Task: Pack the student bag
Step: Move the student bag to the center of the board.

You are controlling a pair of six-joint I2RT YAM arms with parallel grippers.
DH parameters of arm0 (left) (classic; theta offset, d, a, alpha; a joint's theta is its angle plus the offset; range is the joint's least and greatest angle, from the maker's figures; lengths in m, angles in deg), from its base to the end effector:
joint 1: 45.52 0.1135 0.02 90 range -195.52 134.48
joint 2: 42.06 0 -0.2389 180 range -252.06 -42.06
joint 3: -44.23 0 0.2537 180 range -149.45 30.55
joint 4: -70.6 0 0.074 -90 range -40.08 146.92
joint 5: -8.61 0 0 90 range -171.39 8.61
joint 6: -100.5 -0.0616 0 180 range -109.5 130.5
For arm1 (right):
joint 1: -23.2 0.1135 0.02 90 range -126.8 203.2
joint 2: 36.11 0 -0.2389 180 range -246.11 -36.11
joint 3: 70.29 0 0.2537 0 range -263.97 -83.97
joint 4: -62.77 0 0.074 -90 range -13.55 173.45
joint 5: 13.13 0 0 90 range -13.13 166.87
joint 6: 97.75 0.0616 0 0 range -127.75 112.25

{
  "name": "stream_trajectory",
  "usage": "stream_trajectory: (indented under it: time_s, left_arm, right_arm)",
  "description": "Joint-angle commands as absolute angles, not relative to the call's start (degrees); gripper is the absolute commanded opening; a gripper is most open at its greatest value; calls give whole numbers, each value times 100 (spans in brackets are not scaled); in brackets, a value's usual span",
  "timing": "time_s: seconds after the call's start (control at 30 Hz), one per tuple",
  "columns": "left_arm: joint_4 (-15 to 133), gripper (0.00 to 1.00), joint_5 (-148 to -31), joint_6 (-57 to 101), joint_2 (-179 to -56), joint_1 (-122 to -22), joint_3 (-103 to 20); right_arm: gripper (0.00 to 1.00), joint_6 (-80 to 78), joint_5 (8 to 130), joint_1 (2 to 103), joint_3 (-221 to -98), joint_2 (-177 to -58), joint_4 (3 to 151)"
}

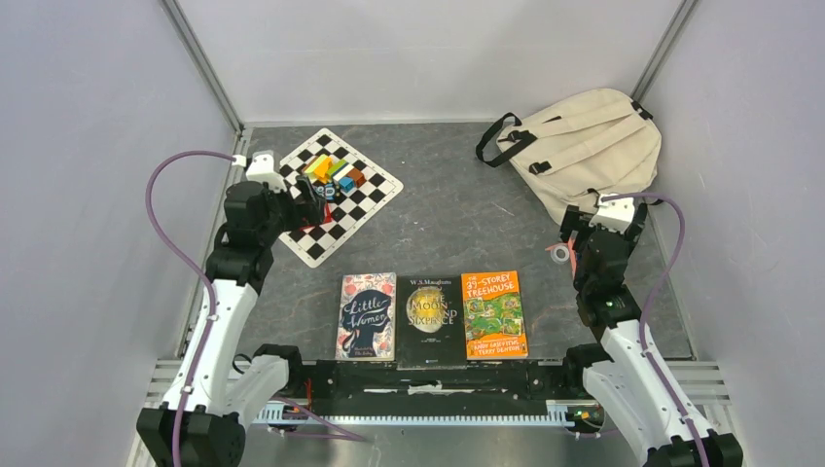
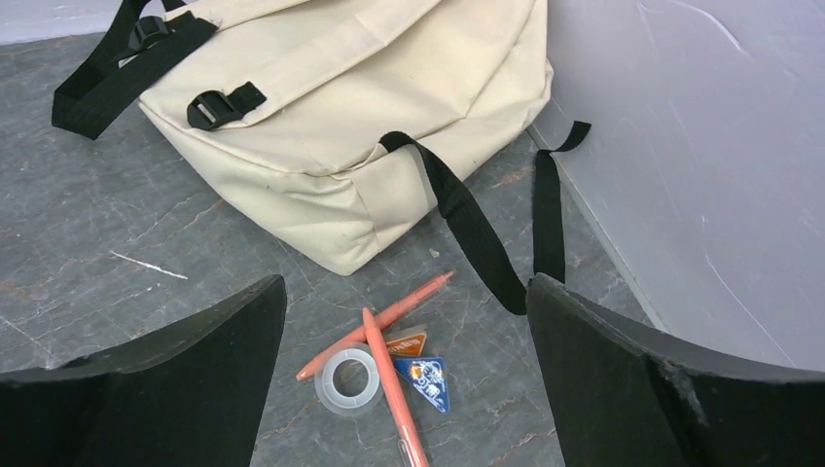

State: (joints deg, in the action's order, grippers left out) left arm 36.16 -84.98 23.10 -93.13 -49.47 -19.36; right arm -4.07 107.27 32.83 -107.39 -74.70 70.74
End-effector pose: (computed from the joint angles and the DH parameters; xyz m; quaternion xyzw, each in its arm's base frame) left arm 0.2424 -0.0206 0.3038 -0.0450 0.8272 -0.1062 0.5499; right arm 0.2145 0.0048 0.2350 0.1310 0.7441 -0.1264 0.6428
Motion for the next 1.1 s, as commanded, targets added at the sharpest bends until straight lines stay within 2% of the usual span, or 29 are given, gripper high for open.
stream_trajectory:
  time_s: [0.0,0.27,0.43,0.53,0.7,0.8,1.07]
  left_arm:
    - [3800,100,-8481,2514,-9399,-4928,-2228]
    - [3934,100,-8190,2904,-9829,-4930,-2726]
    - [4136,100,-8919,3107,-10625,-4928,-3694]
    - [4028,100,-9141,3238,-11063,-4924,-4063]
    - [4203,100,-9061,3201,-11135,-4788,-3466]
    - [4303,100,-9091,3221,-11138,-4789,-3370]
    - [4466,100,-9481,3449,-11213,-4787,-3286]
  right_arm:
    - [98,-198,11029,3283,-11047,-7463,7057]
    - [98,-145,10619,3207,-11262,-7714,7077]
    - [98,35,10025,2775,-11788,-8488,7375]
    - [98,351,9237,2158,-12025,-8978,7356]
    - [98,1288,7412,871,-12191,-9891,7077]
    - [98,1855,6725,320,-12095,-10416,6659]
    - [98,2846,6068,-364,-12029,-11332,5767]
